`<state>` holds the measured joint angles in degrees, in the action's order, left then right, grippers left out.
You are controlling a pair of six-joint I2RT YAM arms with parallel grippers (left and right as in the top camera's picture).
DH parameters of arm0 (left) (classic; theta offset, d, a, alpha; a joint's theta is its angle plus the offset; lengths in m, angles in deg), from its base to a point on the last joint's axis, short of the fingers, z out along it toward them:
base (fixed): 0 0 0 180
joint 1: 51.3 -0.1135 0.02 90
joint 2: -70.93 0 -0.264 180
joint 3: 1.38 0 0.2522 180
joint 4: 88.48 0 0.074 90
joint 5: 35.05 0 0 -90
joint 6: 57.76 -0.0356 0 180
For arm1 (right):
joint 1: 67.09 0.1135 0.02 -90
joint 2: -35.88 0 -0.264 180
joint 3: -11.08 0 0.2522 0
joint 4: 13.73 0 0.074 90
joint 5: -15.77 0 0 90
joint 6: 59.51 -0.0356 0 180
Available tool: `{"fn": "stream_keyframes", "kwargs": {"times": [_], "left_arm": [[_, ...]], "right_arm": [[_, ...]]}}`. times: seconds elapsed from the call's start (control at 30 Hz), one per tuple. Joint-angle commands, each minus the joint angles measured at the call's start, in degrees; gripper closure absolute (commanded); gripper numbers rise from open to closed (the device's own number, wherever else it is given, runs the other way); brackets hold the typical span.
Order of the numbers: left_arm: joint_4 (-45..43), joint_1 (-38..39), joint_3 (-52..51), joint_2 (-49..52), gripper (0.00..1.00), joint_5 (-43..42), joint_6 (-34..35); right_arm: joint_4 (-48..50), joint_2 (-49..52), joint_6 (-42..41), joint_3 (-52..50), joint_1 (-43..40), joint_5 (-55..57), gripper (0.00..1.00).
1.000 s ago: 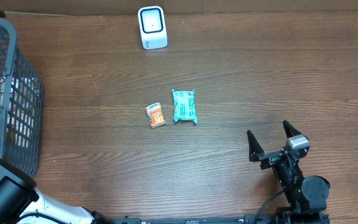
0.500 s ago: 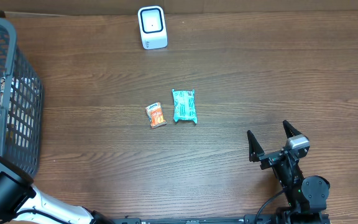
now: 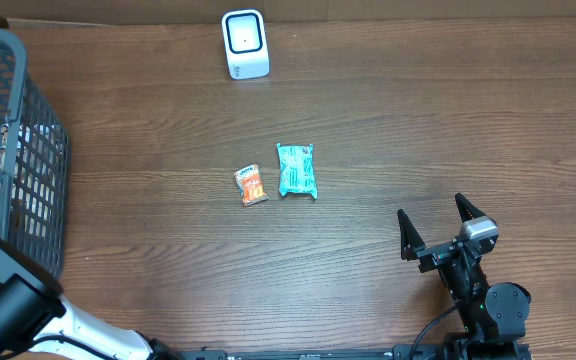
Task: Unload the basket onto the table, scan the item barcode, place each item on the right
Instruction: 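Reach the left gripper into the basket and grasp teal Kleenex pack, then carry the teal Kleenex pack out and place it left of orange pack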
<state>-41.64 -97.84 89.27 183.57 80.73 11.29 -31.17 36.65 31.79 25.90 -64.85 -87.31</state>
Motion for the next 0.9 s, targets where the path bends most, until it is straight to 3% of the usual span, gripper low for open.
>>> {"fn": "stream_keyframes", "kwargs": {"times": [0.0, 0.33, 0.63, 0.87], "left_arm": [[-0.2, 3.5, -0.2, -7.6, 0.96, -1.6, 1.8], [-0.8, 6.8, -0.2, -23.0, 0.96, -2.8, 6.1], [-9.3, 10.7, -0.2, -37.0, 0.96, -3.7, 9.3], [-9.0, 17.8, -0.2, -45.5, 0.96, -13.3, 12.4]], "right_arm": [[0.3, -0.6, 0.1, -0.6, 0.0, 0.4, 0.00], [0.3, -0.6, 0.1, -0.6, 0.0, 0.4, 0.00], [0.3, -0.6, 0.1, -0.6, 0.0, 0.4, 0.00], [0.3, -0.6, 0.1, -0.6, 0.0, 0.4, 0.00]]}}
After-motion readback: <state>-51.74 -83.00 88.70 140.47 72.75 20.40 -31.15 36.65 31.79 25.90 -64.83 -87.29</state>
